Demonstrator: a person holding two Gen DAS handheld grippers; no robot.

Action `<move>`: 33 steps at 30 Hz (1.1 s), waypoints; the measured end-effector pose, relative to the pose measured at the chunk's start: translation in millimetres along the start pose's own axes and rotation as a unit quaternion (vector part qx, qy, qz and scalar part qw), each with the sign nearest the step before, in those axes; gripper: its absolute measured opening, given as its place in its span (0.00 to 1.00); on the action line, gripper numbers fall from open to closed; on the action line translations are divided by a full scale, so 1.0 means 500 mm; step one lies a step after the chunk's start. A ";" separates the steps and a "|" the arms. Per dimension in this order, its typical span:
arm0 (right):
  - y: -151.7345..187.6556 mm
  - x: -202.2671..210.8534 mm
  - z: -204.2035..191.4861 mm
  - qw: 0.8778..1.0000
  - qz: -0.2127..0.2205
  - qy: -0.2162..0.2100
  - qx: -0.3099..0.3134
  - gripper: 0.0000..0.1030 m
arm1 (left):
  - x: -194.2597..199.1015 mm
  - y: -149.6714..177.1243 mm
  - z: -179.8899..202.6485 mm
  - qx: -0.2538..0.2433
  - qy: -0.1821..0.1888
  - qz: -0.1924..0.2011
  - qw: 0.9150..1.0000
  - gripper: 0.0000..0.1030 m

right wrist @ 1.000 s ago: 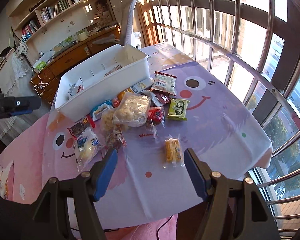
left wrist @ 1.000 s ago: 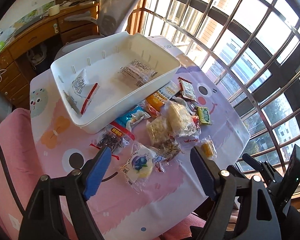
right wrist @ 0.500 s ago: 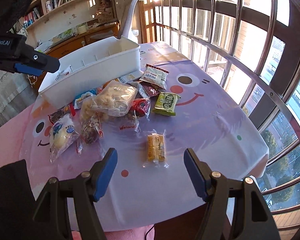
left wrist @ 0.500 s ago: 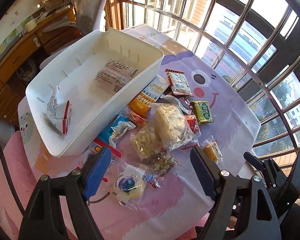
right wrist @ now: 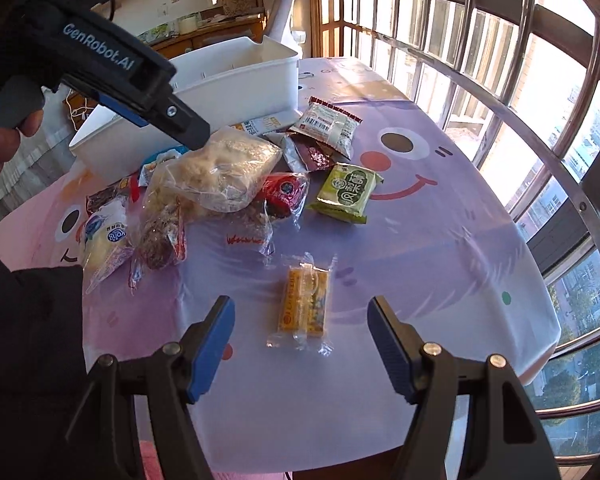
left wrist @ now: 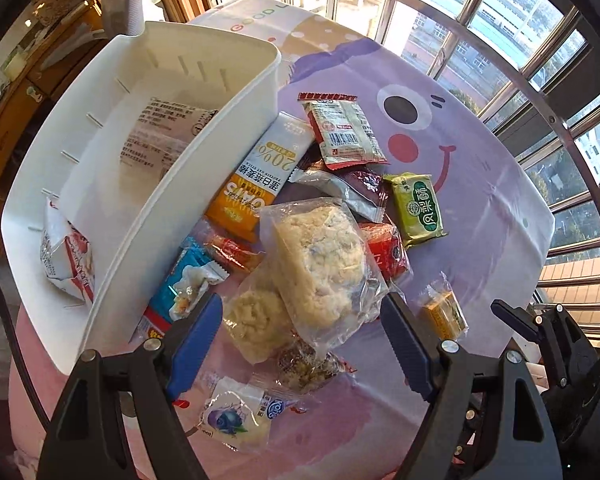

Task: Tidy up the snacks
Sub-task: 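Grasp the puffed rice cake bag with the left tool while the right tool grasps the small yellow bar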

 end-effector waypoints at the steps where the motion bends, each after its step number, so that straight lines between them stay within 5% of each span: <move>1: 0.000 -0.003 -0.004 1.000 -0.002 -0.002 0.005 0.67 | -0.009 -0.004 0.004 -0.001 0.002 -0.006 1.000 0.78; 14: 0.000 -0.041 -0.026 0.999 -0.029 -0.020 0.034 0.65 | -0.103 -0.036 0.021 0.021 0.010 -0.066 0.998 0.81; 24: 0.003 -0.066 -0.026 0.997 -0.055 -0.026 0.037 0.50 | -0.135 -0.055 0.012 0.045 0.022 -0.075 0.996 0.81; 33: 0.004 -0.077 -0.021 0.996 -0.070 -0.023 0.040 0.29 | -0.149 -0.057 -0.008 0.057 0.019 -0.082 0.995 0.50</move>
Point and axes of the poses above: each gripper's, at about its wrist camera, not at the fingertips, and x roughly against the way its jaws point, z to its right, y to its underside, the point moved 10 cm from there along -x, roughly the way its jaws point, and after that the axes turned 3 degrees about -z, right-handed, at the moved point
